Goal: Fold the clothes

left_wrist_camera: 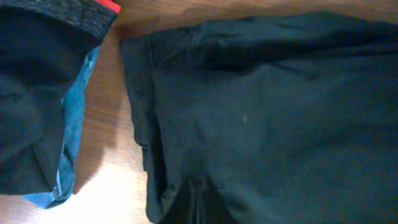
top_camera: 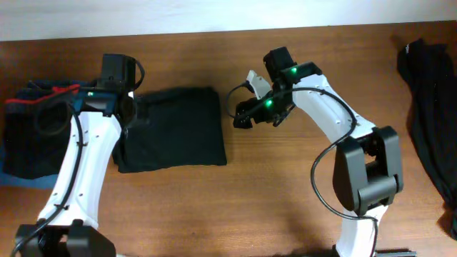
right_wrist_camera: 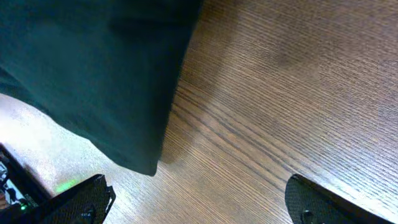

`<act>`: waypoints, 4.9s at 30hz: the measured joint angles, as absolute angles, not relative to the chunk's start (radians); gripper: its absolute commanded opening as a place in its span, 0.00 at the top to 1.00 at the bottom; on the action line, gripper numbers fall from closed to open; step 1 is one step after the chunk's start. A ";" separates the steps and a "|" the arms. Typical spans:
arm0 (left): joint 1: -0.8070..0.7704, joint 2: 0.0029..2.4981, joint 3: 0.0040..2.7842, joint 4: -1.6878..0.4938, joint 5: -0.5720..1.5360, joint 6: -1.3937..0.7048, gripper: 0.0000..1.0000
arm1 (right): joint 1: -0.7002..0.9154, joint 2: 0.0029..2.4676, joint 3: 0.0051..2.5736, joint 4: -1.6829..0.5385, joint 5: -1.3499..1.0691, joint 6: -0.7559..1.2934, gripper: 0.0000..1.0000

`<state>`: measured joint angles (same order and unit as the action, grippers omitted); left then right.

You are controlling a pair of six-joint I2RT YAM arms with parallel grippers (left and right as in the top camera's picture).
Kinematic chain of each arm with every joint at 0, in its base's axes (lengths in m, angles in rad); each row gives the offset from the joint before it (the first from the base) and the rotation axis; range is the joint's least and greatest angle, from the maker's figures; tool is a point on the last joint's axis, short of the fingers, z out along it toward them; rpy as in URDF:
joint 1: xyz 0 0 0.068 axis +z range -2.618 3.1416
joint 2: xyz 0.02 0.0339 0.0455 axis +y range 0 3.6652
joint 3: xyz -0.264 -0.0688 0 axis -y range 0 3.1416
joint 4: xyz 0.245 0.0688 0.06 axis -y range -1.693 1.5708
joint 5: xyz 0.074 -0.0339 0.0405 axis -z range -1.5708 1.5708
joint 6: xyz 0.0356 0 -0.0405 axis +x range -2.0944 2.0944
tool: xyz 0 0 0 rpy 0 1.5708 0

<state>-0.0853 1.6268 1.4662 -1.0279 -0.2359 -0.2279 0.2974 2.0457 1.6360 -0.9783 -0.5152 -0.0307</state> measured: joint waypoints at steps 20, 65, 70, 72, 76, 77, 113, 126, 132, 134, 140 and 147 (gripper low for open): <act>-0.057 2.088 1.505 -1.095 -0.233 -0.228 0.99 | 0.297 2.047 1.636 -1.019 -0.487 -0.032 0.06; -0.377 2.172 1.790 -1.408 0.220 -0.231 0.86 | 0.297 2.047 1.636 -1.136 -0.382 -0.087 0.20; -0.377 2.172 1.837 -1.397 0.022 -0.225 0.67 | 0.297 2.047 1.636 -1.137 -0.369 -0.088 0.11; -0.373 2.172 1.837 -1.369 -0.020 -0.200 0.60 | 0.297 2.047 1.636 -1.137 -0.364 -0.089 0.11; -0.352 2.172 1.837 -1.313 -0.055 -0.154 0.56 | 0.297 2.047 1.636 -1.152 -0.363 -0.090 0.12; -0.330 2.172 1.838 -1.286 -0.063 -0.146 0.52 | 0.297 2.047 1.636 -1.157 -0.363 -0.089 0.12; -0.168 2.353 1.848 -1.371 0.673 0.559 0.15 | 0.297 2.047 1.636 -1.152 -0.363 -0.086 0.11; -0.168 2.353 1.848 -1.409 0.704 0.583 0.14 | 0.312 2.159 1.634 -1.087 -0.322 -0.079 0.17; -0.176 2.353 1.848 -1.415 0.704 0.583 0.14 | 0.316 2.201 1.645 -1.066 -0.307 -0.051 0.17; -0.193 2.353 1.848 -1.419 0.700 0.583 0.14 | 0.326 2.202 1.648 -1.063 -0.292 -0.040 0.17; -0.259 2.353 1.848 -1.425 0.643 0.583 0.14 | 0.343 2.208 1.662 -1.062 -0.260 -0.029 0.17; -0.301 2.353 1.848 -1.436 0.582 0.583 0.15 | 0.344 2.217 1.680 -1.055 -0.255 -0.027 0.17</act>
<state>-0.3012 2.3528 1.8477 -1.4357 0.5819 0.5831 0.3439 2.2173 1.6798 -1.0550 -0.2550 -0.0269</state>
